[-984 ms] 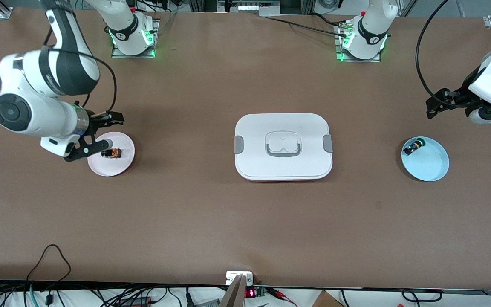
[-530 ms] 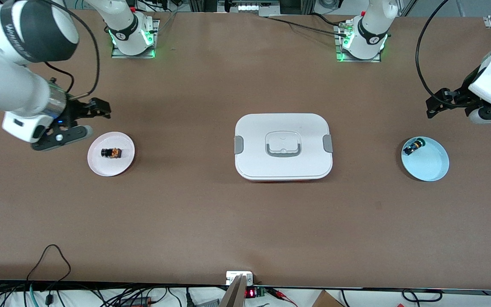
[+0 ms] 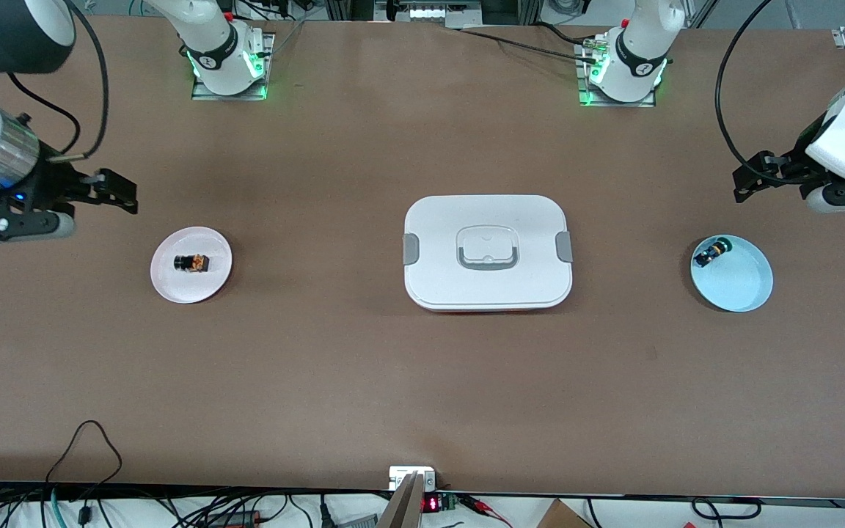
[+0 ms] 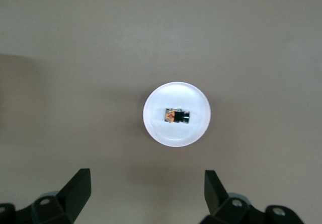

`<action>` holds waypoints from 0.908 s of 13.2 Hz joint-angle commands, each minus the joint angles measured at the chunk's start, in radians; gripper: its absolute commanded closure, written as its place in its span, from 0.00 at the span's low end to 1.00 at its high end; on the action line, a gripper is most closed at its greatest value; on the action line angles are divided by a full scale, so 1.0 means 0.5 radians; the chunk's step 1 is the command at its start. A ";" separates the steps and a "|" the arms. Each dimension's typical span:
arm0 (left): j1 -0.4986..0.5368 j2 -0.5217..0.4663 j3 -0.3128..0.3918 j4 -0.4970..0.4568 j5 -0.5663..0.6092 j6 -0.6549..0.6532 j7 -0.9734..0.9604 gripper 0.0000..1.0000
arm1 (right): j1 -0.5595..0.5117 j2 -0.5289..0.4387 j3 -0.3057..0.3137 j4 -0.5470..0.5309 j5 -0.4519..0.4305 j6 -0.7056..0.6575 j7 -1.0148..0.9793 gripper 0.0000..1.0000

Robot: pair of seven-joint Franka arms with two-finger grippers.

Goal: Transfer orange switch to right arm and place

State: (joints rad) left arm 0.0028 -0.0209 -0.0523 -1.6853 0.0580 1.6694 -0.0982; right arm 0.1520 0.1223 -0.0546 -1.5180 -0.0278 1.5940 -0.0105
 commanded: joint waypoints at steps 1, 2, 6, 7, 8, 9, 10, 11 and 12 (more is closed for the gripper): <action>0.013 -0.007 -0.009 0.027 0.028 -0.038 0.034 0.00 | 0.037 -0.018 -0.060 -0.026 -0.067 -0.034 -0.074 0.00; 0.013 -0.007 -0.009 0.027 0.025 -0.038 0.034 0.00 | 0.027 -0.024 -0.069 -0.071 -0.067 -0.043 -0.068 0.00; 0.013 -0.007 -0.006 0.027 0.025 -0.038 0.034 0.00 | 0.000 -0.097 -0.069 -0.191 -0.058 0.000 -0.031 0.00; 0.013 -0.007 -0.006 0.027 0.025 -0.038 0.034 0.00 | 0.000 -0.134 -0.069 -0.243 -0.061 0.036 -0.031 0.00; 0.013 -0.007 -0.009 0.027 0.025 -0.038 0.034 0.00 | 0.000 -0.201 -0.069 -0.368 -0.061 0.140 -0.034 0.00; 0.013 -0.007 -0.009 0.027 0.025 -0.038 0.034 0.00 | 0.000 -0.290 -0.069 -0.546 -0.061 0.293 -0.034 0.00; 0.013 -0.007 -0.009 0.027 0.025 -0.038 0.034 0.00 | -0.003 -0.318 -0.069 -0.605 -0.058 0.346 -0.034 0.00; 0.013 -0.007 -0.006 0.027 0.025 -0.038 0.034 0.00 | -0.015 -0.315 -0.069 -0.581 -0.058 0.313 -0.034 0.00; 0.013 -0.007 -0.006 0.027 0.025 -0.038 0.034 0.00 | -0.013 -0.312 -0.069 -0.517 -0.058 0.264 -0.043 0.00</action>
State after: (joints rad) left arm 0.0028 -0.0209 -0.0520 -1.6853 0.0580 1.6693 -0.0982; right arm 0.1478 0.0134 -0.0871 -1.7550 -0.0491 1.7255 -0.0261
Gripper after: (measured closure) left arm 0.000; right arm 0.000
